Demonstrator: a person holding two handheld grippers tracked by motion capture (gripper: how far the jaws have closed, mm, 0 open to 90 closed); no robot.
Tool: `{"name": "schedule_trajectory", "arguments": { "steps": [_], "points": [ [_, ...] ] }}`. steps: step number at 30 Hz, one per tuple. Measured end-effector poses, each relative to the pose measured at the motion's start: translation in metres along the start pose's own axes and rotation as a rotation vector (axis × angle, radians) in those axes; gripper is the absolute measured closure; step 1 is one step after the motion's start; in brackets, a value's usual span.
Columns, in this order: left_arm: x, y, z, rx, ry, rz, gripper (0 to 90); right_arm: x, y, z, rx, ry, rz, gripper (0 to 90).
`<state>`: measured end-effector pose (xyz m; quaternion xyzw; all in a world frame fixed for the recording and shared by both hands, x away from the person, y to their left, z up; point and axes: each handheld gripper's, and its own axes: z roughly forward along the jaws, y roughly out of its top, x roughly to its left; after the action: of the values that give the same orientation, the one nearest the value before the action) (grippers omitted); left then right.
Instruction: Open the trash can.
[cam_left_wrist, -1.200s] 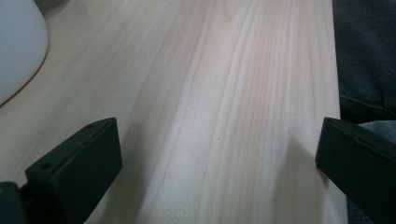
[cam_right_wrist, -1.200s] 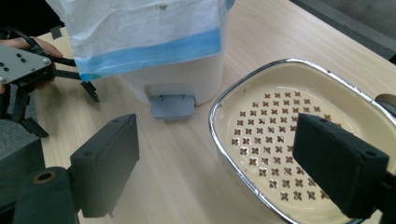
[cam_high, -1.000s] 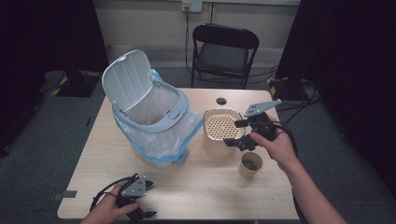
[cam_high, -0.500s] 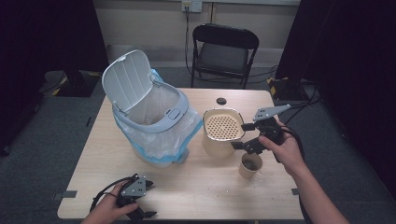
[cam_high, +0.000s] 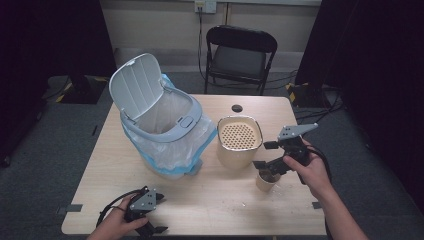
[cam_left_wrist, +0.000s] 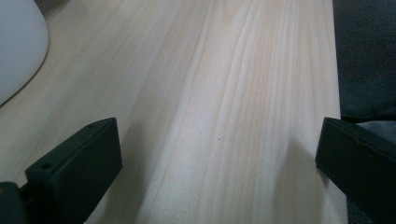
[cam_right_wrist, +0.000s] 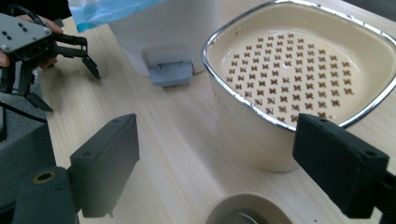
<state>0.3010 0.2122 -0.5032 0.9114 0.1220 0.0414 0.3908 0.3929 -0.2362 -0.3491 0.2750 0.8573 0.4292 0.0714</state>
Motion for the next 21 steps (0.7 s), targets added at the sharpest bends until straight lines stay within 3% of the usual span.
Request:
{"name": "schedule_trajectory", "arguments": {
  "steps": [21],
  "points": [
    [0.000, 0.000, 0.000, 0.002, 0.000, 0.003, 0.0, 0.004, -0.033, -0.012, -0.017, -0.007, 0.021, 14.3]
  ]
}}
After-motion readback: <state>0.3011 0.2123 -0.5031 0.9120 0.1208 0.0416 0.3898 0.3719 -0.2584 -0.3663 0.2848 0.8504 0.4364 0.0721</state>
